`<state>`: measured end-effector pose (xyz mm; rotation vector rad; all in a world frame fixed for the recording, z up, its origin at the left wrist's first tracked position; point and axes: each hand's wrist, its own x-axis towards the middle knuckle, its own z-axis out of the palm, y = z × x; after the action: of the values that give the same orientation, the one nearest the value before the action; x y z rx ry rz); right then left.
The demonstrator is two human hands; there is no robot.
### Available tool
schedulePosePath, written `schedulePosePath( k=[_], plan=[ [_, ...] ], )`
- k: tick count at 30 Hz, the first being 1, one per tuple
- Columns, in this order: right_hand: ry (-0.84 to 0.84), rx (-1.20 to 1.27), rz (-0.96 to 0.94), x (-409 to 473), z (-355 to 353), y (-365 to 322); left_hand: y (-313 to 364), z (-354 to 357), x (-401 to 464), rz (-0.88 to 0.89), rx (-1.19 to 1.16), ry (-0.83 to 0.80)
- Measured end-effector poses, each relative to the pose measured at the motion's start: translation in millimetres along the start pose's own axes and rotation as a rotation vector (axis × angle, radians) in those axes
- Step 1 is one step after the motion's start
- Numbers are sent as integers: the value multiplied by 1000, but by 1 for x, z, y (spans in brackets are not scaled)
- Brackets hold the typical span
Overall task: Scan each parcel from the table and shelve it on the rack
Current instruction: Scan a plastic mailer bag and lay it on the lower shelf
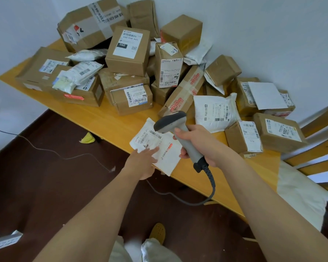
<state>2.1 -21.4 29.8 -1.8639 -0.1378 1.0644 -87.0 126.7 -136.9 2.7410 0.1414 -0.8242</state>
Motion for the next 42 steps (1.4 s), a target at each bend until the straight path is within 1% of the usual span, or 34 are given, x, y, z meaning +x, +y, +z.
schedulePosePath(
  k=[2,4,6,7,9,13,15,18,22,27,33,39,42],
  plan=[
    [-7,-10,0,-2,1,0,-13,-6,-3,-33,60,28],
    [-9,-11,-8,-3,4,-1,-23,-11,-6,-75,114,96],
    [-10,-25,-21,-4,9,-5,-23,-11,-8,-45,88,160],
    [-10,-37,-29,-4,12,-7,-20,-10,-8,-13,52,160],
    [-20,-63,-50,-5,17,-11,-10,-5,-7,1,-14,128],
    [-88,-189,-112,-7,26,-25,2,3,3,-119,-66,107],
    [-96,-249,-149,-5,30,-32,2,2,5,-171,-75,89],
    [-101,-320,-185,-2,34,-41,-1,0,7,-185,-103,30],
    [-105,-334,-182,0,31,-48,1,-4,11,-205,-154,-2],
    [-83,-352,-204,-4,23,-53,0,-8,17,-207,-151,-5],
    [-54,-318,-202,-9,16,-58,0,-10,20,-205,-166,20],
    [-49,-365,-201,-13,14,-61,-3,-11,21,-199,-189,32],
    [-27,-351,-206,-14,12,-61,-1,-13,22,-216,-207,35]
  ],
)
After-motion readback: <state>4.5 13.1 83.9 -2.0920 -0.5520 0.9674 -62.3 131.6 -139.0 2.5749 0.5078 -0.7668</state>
